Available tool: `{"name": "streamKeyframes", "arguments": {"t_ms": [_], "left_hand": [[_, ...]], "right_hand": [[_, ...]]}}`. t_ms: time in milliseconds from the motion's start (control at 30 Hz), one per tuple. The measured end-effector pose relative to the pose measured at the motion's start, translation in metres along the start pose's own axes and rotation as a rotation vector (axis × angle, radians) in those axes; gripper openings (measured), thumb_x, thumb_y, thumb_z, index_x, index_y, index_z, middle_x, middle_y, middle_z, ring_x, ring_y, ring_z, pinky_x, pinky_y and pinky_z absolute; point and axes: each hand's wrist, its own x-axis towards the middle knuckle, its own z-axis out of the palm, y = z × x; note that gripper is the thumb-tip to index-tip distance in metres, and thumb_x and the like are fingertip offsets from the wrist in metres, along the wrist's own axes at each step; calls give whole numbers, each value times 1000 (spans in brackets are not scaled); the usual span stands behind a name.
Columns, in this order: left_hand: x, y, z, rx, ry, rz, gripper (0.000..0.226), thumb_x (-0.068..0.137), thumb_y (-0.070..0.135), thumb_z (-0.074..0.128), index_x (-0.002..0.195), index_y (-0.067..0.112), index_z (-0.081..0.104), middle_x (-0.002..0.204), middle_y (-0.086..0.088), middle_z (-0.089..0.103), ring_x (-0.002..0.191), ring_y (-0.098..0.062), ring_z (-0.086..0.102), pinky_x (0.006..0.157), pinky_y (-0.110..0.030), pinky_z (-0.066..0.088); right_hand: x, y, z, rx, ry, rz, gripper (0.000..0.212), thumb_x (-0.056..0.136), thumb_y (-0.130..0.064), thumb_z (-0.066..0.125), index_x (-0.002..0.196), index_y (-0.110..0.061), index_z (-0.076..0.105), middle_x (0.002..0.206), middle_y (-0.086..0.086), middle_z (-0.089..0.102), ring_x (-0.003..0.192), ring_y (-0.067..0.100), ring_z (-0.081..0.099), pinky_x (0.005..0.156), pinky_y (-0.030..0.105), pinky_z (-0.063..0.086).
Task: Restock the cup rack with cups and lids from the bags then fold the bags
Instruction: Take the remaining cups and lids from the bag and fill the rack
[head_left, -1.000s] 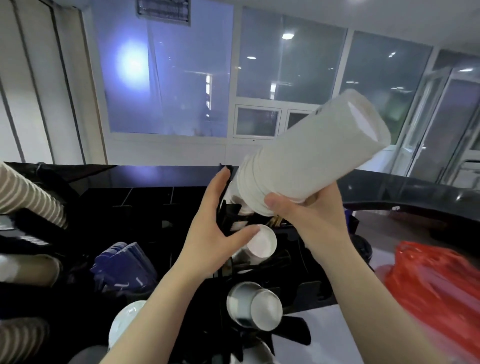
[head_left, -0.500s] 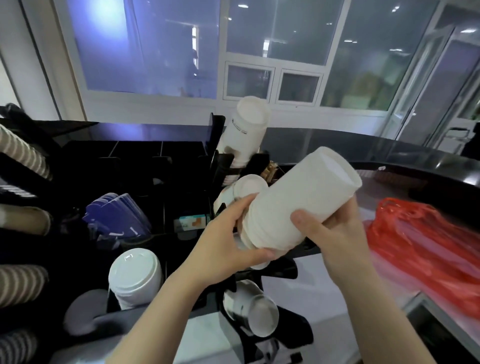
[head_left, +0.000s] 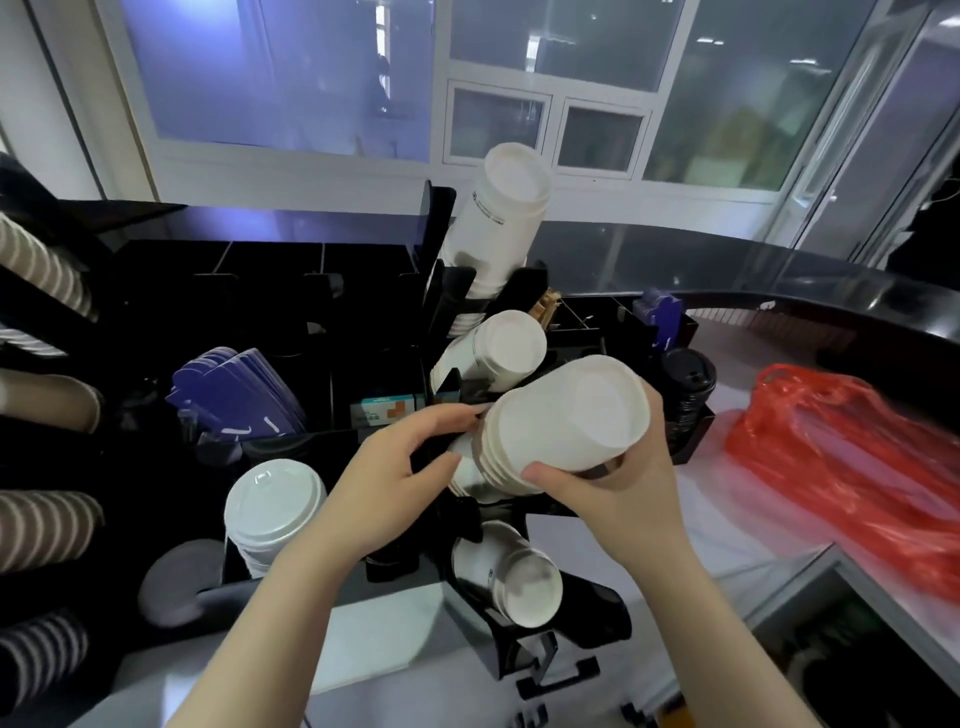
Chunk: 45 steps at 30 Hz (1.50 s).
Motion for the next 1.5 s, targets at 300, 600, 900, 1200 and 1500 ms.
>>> {"name": "streamKeyframes", "arguments": {"t_ms": [300, 600, 900, 1200, 1500], "left_hand": [[-5, -8, -7, -54, 47, -70, 38, 92, 7, 56, 122, 29, 59, 117, 17, 65, 116, 3, 55, 106, -31, 41], [-7, -9, -12, -84, 80, -105, 38, 92, 6, 55, 118, 33, 61, 114, 19, 66, 113, 4, 56, 106, -35, 42], [-3, -6, -16, -97, 140, -66, 38, 92, 5, 54, 111, 36, 64, 109, 24, 67, 110, 4, 58, 97, -20, 45], [24, 18, -33, -99, 296, 55, 41, 88, 2, 59, 109, 37, 62, 105, 20, 69, 106, 4, 60, 95, -22, 47], [113, 34, -49, 54, 237, 121, 78, 64, 48, 68, 136, 43, 36, 116, 48, 38, 111, 27, 36, 91, -4, 29]], "right_hand": [[-8, 7, 8, -253, -109, 17, 83, 53, -39, 86, 114, -65, 36, 119, -40, 45, 113, -14, 46, 86, 4, 38], [-4, 17, 6, -299, -180, 132, 47, 74, -42, 73, 118, -43, 57, 112, -29, 60, 104, -4, 57, 83, 11, 45], [16, 18, 0, -334, -237, 210, 33, 80, -37, 69, 111, -46, 63, 104, -36, 61, 102, -13, 54, 86, 11, 44], [64, -10, 9, -147, 43, 4, 27, 82, -20, 70, 97, -42, 64, 96, -24, 68, 97, 0, 63, 89, 27, 53], [163, -14, 32, -250, -32, 39, 80, 69, -30, 83, 136, -27, 40, 117, -15, 52, 102, 1, 52, 79, 8, 36]]}}
